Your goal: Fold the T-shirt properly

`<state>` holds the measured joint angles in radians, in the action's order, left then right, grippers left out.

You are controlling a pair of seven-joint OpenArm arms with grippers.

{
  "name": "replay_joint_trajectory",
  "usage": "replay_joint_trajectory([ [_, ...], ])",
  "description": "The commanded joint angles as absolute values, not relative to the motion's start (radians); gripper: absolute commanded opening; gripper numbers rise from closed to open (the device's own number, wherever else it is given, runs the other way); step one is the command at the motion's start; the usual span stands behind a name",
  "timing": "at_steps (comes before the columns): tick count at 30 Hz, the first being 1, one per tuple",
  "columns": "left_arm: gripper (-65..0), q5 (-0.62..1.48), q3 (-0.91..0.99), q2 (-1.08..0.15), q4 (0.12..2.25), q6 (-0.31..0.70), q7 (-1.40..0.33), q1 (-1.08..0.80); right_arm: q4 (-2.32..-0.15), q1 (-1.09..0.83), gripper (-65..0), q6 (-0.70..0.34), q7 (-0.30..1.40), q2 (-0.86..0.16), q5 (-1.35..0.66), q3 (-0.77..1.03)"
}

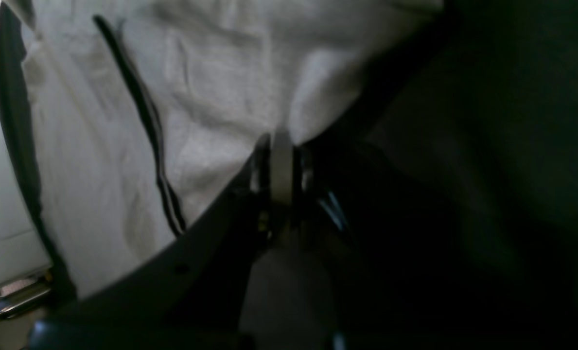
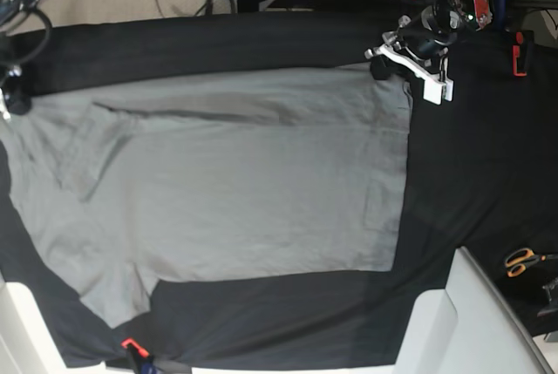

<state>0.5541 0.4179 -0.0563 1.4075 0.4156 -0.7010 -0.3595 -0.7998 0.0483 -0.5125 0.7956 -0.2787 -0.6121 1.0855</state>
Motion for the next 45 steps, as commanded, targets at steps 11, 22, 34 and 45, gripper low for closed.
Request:
replay_joint_trajectory([
  [11,-65.0,0.555,0.427,-0.074,1.442,0.409,-0.693,-0.441,-1.03,-0.074,-64.8,-0.513,0.871,-0.228,-0.653,1.095],
  [22,-65.0,0.555,0.427,-0.09,1.535,0.409,-0.693,-0.496,-1.136,-0.127,-64.8,-0.513,0.947,-0.179,-0.653,1.155],
  [34,-65.0,0.55,0.427,-0.102,1.534,0.409,-0.691,-0.51,-1.135,-0.148,-64.8,-0.513,0.969,-0.177,-0.648,1.176],
  [45,-65.0,0.55,0.427,-0.102,1.531,0.409,-0.691,-0.51,-1.135,-0.148,-54.2,-0.513,0.974,-0.177,-0.648,1.181],
])
